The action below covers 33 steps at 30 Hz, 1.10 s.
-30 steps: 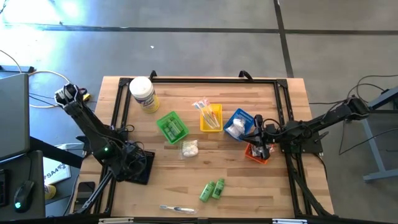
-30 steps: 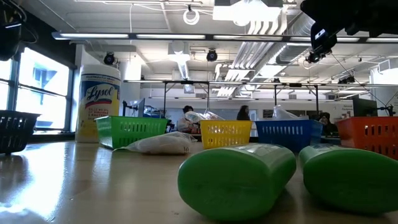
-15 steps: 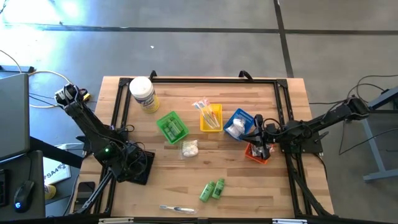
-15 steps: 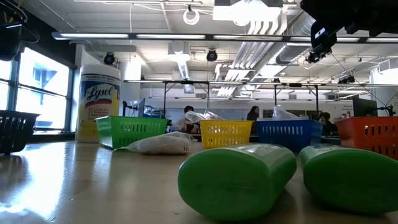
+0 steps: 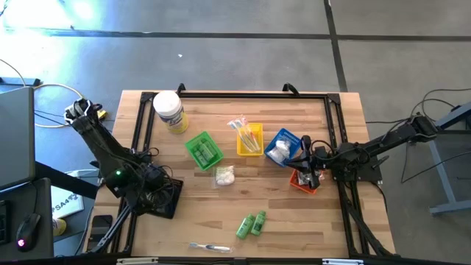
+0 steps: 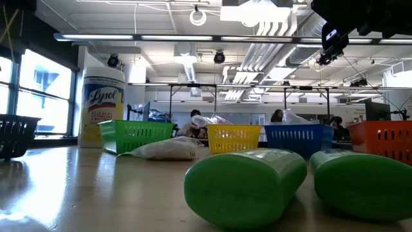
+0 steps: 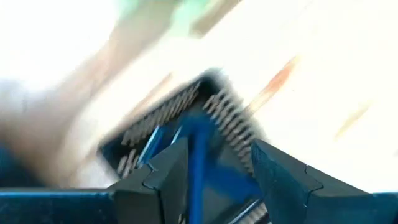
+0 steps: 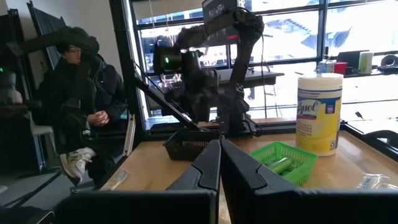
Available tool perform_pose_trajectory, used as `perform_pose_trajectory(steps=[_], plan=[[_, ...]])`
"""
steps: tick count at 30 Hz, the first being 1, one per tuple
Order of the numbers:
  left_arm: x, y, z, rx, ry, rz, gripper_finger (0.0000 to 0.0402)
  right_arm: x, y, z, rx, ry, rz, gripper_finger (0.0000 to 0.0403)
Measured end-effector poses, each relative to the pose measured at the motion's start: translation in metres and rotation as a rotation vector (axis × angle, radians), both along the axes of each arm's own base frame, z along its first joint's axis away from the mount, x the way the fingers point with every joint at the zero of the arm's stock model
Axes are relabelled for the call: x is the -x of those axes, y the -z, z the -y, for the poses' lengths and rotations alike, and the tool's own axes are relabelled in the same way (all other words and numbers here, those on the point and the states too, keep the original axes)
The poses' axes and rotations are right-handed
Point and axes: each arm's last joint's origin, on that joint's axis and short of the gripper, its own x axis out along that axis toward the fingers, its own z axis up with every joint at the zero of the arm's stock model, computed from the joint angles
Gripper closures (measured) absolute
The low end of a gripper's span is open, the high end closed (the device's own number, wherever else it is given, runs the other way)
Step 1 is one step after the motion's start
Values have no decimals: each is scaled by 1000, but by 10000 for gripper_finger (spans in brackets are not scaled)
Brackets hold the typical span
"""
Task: Pick & Place Travel size toiletries
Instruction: Put the cotton pack into the blue bin
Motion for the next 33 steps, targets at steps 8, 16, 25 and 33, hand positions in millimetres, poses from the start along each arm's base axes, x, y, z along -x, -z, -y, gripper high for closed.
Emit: perform_pose_trajectory(steps=[8, 16, 25, 33], plan=[[-15, -42, 4, -351, 181, 341, 229, 0, 1, 0, 4, 1, -8, 398], [-23, -51, -10, -584, 269, 374, 282, 0, 4, 0, -22, -1, -40, 398], [-80, -40, -44, -551, 498, 484, 393, -4, 8, -1, -30, -1, -73, 398], [-103, -17, -86, -531, 714, 830, 400, -3, 10, -2, -25, -8, -96, 398]])
